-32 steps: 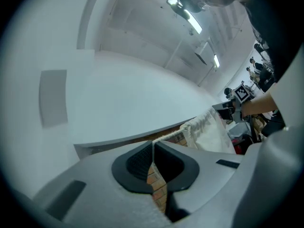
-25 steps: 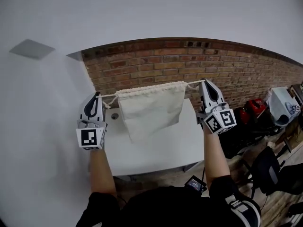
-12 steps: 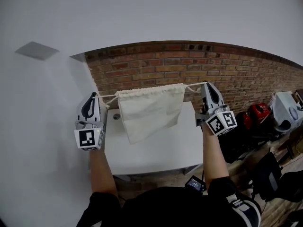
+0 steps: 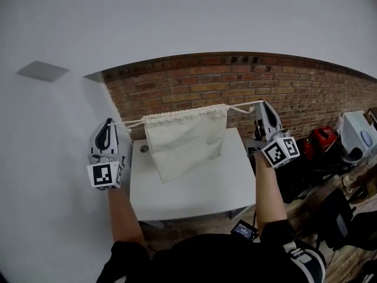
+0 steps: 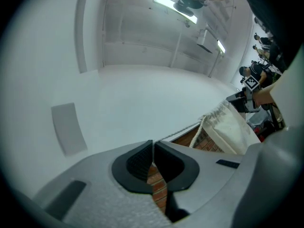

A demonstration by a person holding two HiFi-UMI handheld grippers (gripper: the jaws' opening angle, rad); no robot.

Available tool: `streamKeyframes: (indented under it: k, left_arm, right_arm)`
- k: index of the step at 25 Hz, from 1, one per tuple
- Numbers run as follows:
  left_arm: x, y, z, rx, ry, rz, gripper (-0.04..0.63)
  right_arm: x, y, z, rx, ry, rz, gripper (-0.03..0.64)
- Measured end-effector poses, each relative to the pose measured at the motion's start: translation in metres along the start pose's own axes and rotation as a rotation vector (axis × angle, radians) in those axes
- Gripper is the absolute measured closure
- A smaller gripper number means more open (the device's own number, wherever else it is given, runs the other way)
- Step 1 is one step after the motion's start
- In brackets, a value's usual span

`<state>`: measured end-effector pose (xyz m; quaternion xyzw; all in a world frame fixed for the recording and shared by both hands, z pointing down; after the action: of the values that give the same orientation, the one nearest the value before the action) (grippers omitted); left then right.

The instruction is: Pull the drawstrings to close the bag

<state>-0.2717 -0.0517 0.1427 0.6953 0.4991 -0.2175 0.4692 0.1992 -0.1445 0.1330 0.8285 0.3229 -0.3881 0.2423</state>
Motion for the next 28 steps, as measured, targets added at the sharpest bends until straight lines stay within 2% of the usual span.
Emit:
streamKeyframes:
  k: [2,12,28]
  left_arm:
    - [0.002,0.0,0.003,-0.002,0.004,0.007,0.575]
    - [0.0,-0.012,0.006,0.023,0.015,-0.049,0.575]
    - [-0.012,-0.019,0.008,0.039,0.022,-0.114,0.575]
  right_arm:
    - [0.002,0.003,-0.002,-0.007,0.004,-0.007,0.611]
    - [0.018,0.021,-0.009,-0.033,0.029,0.001,0.611]
    - [0.022,0.043,-0.01,-0.045,0.096,0.121,0.612]
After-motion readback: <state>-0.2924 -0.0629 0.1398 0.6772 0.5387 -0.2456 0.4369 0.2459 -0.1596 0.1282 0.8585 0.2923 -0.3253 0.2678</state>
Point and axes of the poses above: the fingertips, and each gripper's own axes: z forward along the fingers, y to its right, x out of its top, the point moved 5 cm from there along -z, backward along the fingers, and after that the axes turned 3 degrees about z, right-handed, at the moved point
